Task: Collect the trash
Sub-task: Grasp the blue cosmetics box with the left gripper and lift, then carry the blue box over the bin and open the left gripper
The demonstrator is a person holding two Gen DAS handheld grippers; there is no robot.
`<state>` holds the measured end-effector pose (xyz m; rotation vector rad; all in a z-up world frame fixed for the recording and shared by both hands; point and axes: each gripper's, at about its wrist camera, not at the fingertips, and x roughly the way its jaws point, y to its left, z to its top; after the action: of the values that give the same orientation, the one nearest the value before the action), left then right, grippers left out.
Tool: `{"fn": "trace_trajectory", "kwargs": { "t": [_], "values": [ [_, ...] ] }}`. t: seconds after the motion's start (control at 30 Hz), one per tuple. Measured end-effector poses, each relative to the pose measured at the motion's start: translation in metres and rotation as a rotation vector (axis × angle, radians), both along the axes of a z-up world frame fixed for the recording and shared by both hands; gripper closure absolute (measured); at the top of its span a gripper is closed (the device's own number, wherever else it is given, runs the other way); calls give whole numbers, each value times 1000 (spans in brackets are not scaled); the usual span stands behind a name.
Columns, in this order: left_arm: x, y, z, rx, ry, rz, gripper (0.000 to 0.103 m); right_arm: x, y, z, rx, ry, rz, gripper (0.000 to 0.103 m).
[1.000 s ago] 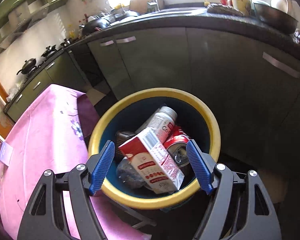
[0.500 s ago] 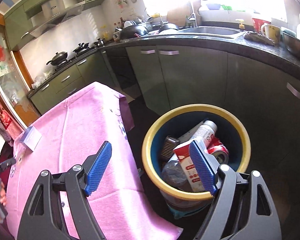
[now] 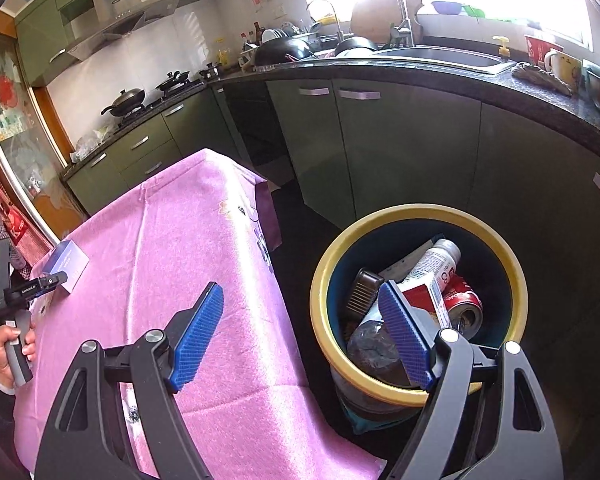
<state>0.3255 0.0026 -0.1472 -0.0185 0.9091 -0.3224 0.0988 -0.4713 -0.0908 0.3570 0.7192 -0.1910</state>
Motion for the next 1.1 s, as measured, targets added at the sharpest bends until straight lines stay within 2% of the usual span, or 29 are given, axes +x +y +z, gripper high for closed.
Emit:
{"fn": "trace_trajectory", "kwargs": {
  "t": [0.1,0.23,0.4,0.53,0.77,0.93,1.1],
  "values": [
    [4,-4,0,16,-15,4,11,4,2,-4,4,11,8,24],
    [13,-5,-1,28,-10,8,27,7,4,-7,1,21,17,24],
    [14,-7,0,58,-30,10,29,7,5,-6,-3,24,21,24],
    [6,-4,4,40,-31,19,29,6,7,-4,-7,22,29,24],
    [-40,-6,32,71,-109,-14,29,1,10,1,-9,6,47,24],
    [-83,-30,55,68,-99,-99,29,-6,9,7,-10,-9,59,24],
    [-134,-87,69,54,-90,-275,29,-27,-5,11,-33,-13,25,24]
  ]
}}
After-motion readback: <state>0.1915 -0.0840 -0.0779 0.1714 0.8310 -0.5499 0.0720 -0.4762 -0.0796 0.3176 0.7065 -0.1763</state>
